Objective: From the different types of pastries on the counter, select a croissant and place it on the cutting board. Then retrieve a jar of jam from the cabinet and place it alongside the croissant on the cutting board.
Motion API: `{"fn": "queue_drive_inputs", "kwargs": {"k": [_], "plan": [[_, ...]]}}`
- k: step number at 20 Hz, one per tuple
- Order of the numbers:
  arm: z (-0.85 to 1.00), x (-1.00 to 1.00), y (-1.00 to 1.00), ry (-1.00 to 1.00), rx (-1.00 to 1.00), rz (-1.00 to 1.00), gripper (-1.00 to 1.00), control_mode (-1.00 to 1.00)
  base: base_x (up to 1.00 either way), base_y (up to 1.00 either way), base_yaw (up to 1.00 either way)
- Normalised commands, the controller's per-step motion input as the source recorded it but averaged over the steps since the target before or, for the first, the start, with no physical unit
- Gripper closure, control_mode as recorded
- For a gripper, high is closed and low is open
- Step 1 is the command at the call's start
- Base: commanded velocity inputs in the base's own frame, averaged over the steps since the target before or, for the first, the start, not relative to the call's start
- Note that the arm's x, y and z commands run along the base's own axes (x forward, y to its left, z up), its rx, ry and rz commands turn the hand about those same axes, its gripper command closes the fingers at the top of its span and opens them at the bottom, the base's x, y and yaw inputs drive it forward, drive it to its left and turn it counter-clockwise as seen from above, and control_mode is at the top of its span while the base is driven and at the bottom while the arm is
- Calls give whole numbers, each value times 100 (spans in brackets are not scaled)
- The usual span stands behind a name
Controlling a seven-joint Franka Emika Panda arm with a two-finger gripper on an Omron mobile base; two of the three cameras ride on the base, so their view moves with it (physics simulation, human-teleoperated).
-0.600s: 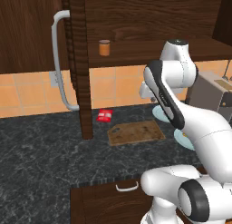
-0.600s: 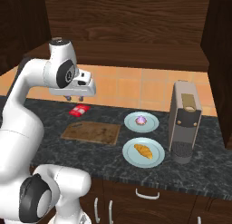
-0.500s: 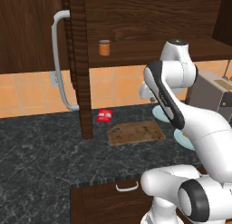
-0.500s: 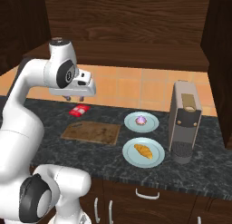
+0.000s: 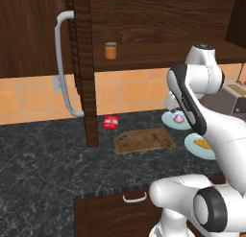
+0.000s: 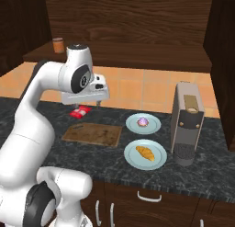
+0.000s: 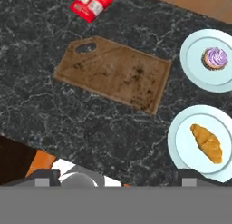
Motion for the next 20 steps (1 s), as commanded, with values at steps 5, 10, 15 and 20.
{"fn": "queue_drive_inputs", "kwargs": {"k": [5, 10, 15, 20], "plan": [[-39, -11, -91, 11, -1, 4, -100, -100, 0, 0, 0], [-72, -9, -42, 3, 0, -5, -100, -100, 0, 0, 0], [-45, 13, -61, -12, 0, 4, -100, -100, 0, 0, 0], [-54, 9, -56, -3, -1, 1, -100, -100, 0, 0, 0]]}}
